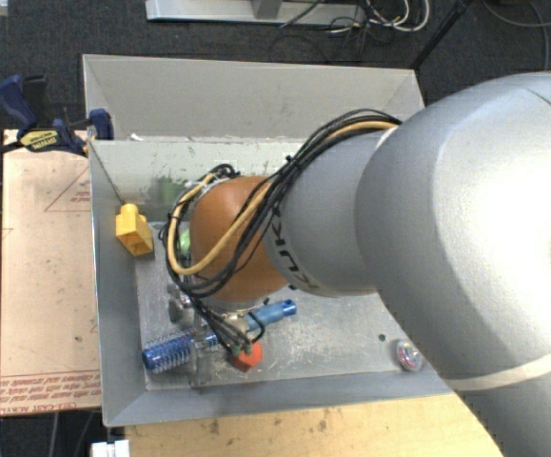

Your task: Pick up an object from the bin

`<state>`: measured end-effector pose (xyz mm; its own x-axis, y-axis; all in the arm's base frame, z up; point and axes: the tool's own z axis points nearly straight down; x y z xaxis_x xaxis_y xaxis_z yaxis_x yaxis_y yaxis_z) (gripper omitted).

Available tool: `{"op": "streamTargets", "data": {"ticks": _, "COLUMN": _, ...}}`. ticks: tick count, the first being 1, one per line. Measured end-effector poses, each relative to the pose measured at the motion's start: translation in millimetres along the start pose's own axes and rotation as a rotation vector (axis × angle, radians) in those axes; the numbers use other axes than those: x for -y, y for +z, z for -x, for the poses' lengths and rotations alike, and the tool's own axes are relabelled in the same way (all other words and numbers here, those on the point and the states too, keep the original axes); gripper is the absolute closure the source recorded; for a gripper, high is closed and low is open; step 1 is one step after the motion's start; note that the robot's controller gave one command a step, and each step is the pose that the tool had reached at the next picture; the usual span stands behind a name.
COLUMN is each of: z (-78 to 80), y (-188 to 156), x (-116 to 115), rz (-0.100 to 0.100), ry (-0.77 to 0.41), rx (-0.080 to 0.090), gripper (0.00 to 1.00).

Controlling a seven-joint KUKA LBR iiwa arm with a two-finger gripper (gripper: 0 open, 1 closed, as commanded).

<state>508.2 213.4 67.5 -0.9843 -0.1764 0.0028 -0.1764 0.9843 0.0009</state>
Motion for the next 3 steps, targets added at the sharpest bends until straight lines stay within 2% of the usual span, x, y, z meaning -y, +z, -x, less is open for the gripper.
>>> {"op": "streamTargets", "data": {"ticks": 1, "z": 0.5, "y": 0.0, "x": -0.4, "rz": 0.002, "ry": 0.001, "rx": 0.001, "gripper": 0.0}}
{"op": "streamTargets", "data": {"ticks": 2, "z": -0.2, "y": 0.7, "x": -0.2, "rz": 0.002, "ry": 0.001, "rx": -0.001, "gripper": 1.0}}
{"op": "streamTargets", "data": {"ticks": 3, "z": 1.4, "y": -125.5, "x": -0.9, "rz": 0.002, "ry": 0.001, "rx": 0.011, "gripper": 1.0}}
